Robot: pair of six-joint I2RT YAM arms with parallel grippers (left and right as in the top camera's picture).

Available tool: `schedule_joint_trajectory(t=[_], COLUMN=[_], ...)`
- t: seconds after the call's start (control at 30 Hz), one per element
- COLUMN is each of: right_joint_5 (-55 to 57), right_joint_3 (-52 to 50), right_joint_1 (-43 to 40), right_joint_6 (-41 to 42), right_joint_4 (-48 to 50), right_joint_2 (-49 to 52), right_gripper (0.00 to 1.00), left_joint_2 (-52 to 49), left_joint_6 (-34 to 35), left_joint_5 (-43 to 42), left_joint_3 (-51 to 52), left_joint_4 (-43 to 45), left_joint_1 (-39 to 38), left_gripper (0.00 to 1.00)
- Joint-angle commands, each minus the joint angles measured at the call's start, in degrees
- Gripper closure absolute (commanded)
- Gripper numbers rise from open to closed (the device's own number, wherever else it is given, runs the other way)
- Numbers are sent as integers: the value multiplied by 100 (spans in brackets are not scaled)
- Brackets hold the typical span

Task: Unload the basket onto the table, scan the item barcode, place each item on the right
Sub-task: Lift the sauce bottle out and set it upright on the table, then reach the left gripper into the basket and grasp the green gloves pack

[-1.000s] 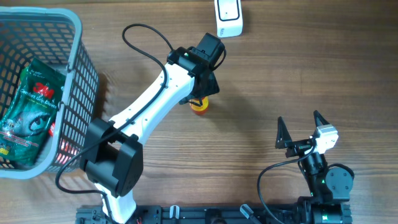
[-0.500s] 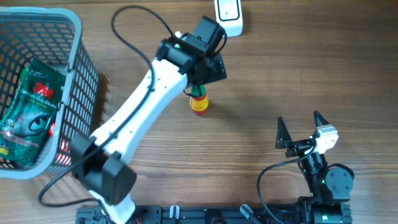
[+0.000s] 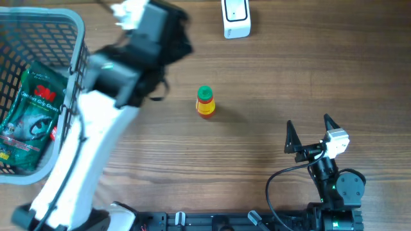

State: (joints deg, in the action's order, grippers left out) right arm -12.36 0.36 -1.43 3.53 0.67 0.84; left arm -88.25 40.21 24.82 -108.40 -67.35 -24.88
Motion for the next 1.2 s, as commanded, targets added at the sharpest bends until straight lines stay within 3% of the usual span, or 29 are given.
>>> schedule_joint_trajectory(t=[0.0,0.13,0.33,0.57,0.83,0.97,1.17], right_joint_5=[74,74,74,74,74,74,74], right_joint_3=[-7,-7,-7,-7,-7,-7,-7], right_joint_1=[31,31,31,31,31,31,31], right_joint_6=[-52,-52,-52,-55,-52,-55,-55], right_joint_4=[20,20,20,20,20,20,20], right_joint_2=[-57,-57,-57,-57,-57,-57,-57], right_gripper=[0,0,0,0,0,0,0], left_joint_2=[496,693,660,341,-164,-514,-1045], left_joint_6=[-87,-249,-1097,-1755,-1895,-2796,-4367], left_joint_5=[358,356,361,354,313,125,-1016], left_joint_3=[-114,-114,-111,-111,33,236,485], left_joint_4=[83,118,136,146,96,367,457], left_joint_1=[946,1939,3403,4601,5274,5368,5366], left_gripper=[0,0,0,0,0,0,0])
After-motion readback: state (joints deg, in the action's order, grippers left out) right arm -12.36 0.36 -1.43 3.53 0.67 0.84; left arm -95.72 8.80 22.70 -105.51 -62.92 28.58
